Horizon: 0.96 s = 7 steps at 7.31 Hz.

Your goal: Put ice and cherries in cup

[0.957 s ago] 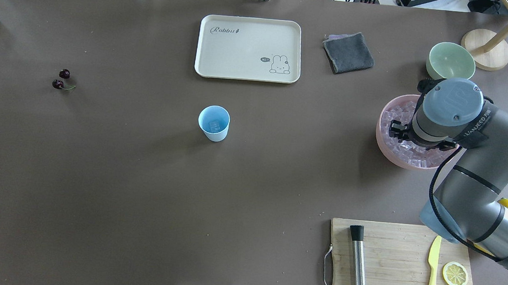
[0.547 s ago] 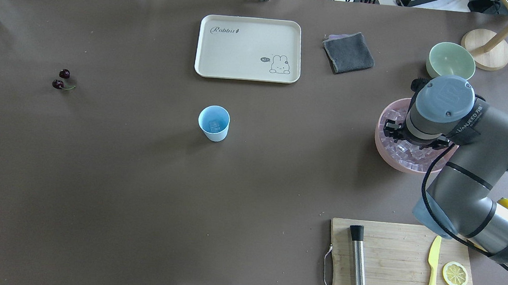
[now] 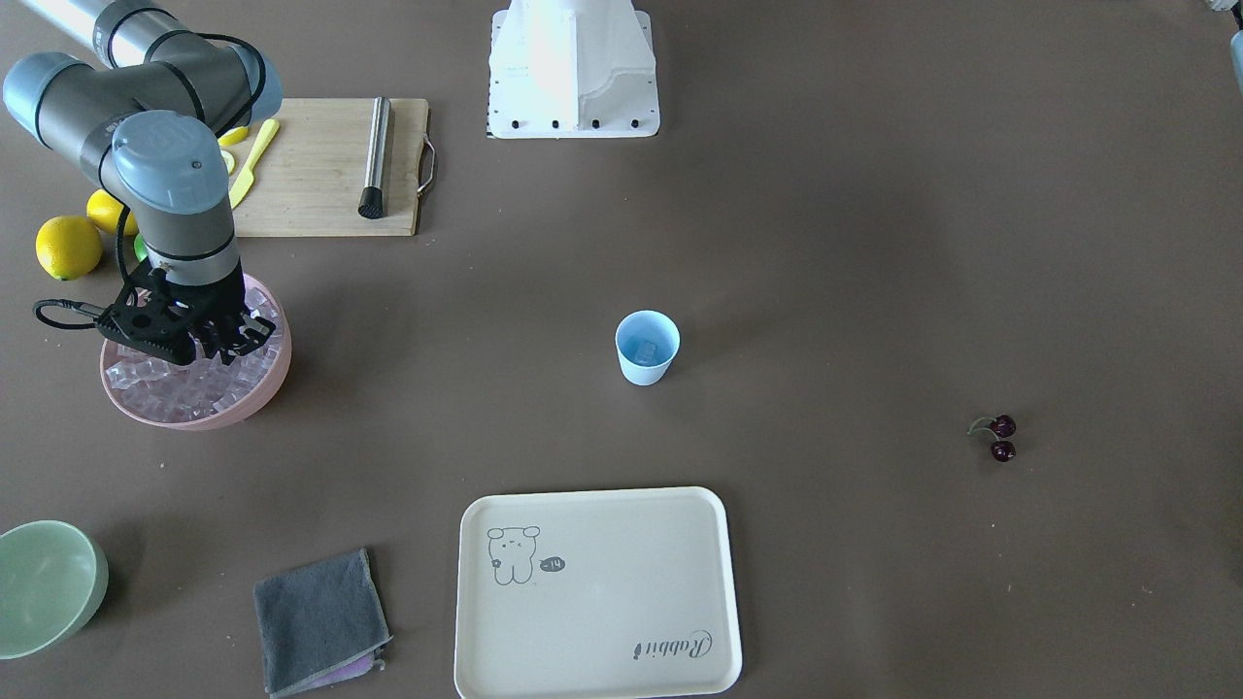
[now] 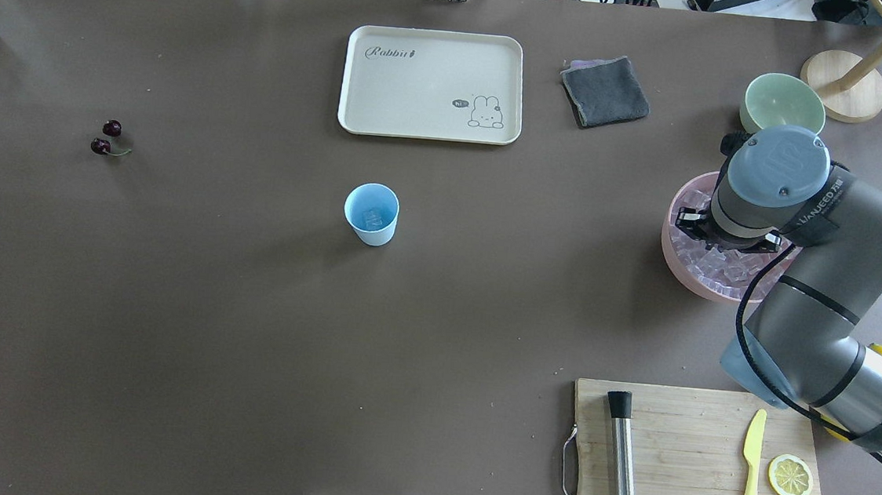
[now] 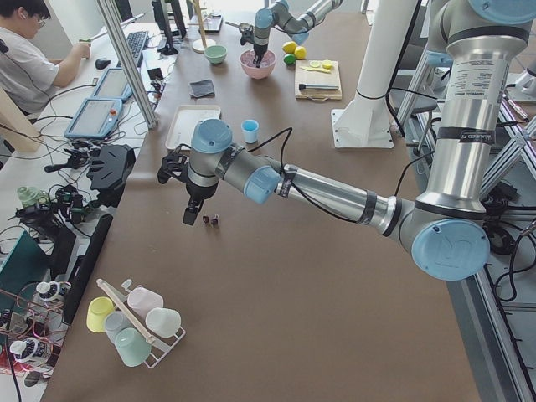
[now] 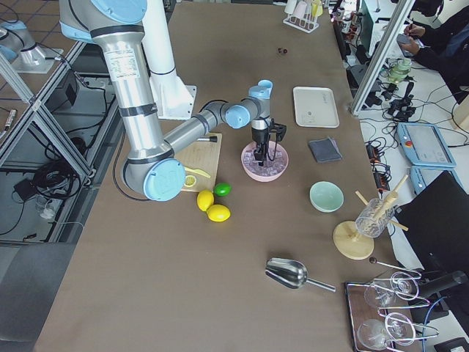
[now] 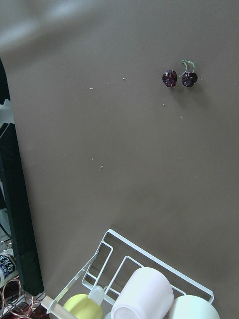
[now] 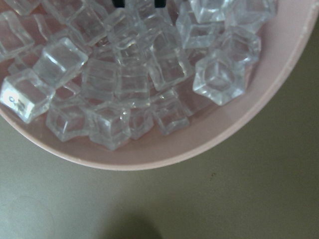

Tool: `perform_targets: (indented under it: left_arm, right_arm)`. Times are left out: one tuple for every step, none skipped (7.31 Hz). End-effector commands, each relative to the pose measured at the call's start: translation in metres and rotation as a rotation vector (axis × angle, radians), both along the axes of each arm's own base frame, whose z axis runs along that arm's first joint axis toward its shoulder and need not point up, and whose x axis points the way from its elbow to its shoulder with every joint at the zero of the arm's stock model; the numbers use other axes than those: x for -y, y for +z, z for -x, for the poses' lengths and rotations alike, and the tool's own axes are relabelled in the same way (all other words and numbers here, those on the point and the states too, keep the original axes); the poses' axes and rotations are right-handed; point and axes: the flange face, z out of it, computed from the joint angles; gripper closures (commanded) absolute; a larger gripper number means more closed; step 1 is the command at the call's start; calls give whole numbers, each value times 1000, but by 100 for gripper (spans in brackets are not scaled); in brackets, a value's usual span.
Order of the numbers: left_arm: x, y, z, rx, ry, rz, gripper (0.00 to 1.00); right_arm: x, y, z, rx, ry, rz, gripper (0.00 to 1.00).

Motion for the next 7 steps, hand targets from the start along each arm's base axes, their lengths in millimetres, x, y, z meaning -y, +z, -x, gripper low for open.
perform_targets:
  left_arm:
    - [1, 1, -3, -6, -3, 2, 2]
    - [1, 1, -3, -6, -4, 4, 2]
    - [1, 2, -3, -6, -4, 5, 2]
    - [1, 3, -5, -5, -1, 10, 2]
    - [1, 2, -5, -5, 0, 4, 2]
    - [1, 2, -5, -4, 0, 4, 2]
    - [1, 4, -5, -3, 0, 6, 2]
  right_arm:
    - [7, 1, -11, -2, 7, -4, 100]
    - [12, 1, -18, -3, 20, -5, 100]
    - [17, -3, -27, 1, 29, -15, 100]
    - [17, -3, -28, 2, 20, -20, 100]
    - [16, -4, -26, 4, 13, -23, 24]
    - [13, -8, -25, 12, 7, -26, 0]
    - [10, -10, -21, 16, -1, -28, 0]
